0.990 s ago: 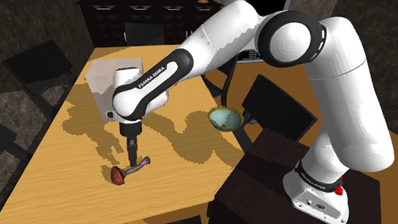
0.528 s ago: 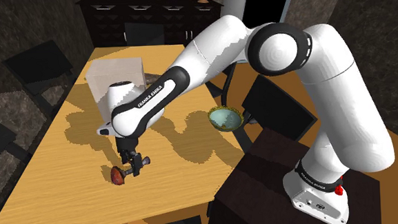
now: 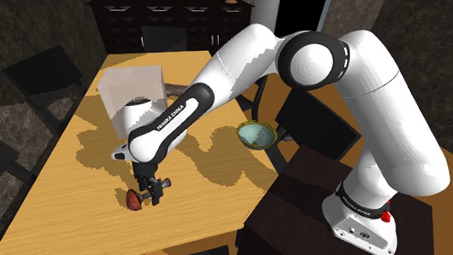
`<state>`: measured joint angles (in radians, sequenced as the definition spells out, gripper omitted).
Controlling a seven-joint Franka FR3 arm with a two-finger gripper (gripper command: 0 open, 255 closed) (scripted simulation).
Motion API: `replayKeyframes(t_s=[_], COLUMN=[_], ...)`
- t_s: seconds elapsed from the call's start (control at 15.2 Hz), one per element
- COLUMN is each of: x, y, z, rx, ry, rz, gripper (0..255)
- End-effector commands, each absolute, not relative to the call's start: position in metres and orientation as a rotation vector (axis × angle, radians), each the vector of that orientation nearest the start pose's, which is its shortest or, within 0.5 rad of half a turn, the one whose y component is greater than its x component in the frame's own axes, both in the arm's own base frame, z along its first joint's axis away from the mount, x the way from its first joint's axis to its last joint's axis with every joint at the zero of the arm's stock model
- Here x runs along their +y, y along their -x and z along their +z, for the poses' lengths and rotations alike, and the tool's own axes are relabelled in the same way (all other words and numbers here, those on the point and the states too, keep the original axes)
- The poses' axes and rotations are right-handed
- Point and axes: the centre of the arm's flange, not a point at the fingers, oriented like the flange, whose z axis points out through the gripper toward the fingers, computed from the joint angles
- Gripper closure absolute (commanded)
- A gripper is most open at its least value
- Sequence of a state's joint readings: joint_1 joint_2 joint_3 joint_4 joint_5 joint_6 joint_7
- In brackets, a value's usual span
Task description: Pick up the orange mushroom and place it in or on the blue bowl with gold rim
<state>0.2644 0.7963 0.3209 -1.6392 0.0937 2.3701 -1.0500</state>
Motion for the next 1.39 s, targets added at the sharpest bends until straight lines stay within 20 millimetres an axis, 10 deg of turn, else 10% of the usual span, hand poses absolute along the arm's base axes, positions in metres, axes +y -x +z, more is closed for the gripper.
replayKeyframes(t_s=[0.0, 0.07, 0.13, 0.73, 1.32], x=[0.357, 0.357, 0.357, 0.357, 0.357], y=[-0.581, -0.581, -0.581, -0.581, -0.581], z=[0.166, 0.166, 0.166, 0.166, 0.214], rx=[-1.919, -1.919, -1.919, -1.919, -1.919], ry=[2.105, 2.105, 2.105, 2.105, 2.105], rz=[-0.05, -0.05, -0.05, -0.05, -0.05], gripper=[0, 0, 255, 255, 255])
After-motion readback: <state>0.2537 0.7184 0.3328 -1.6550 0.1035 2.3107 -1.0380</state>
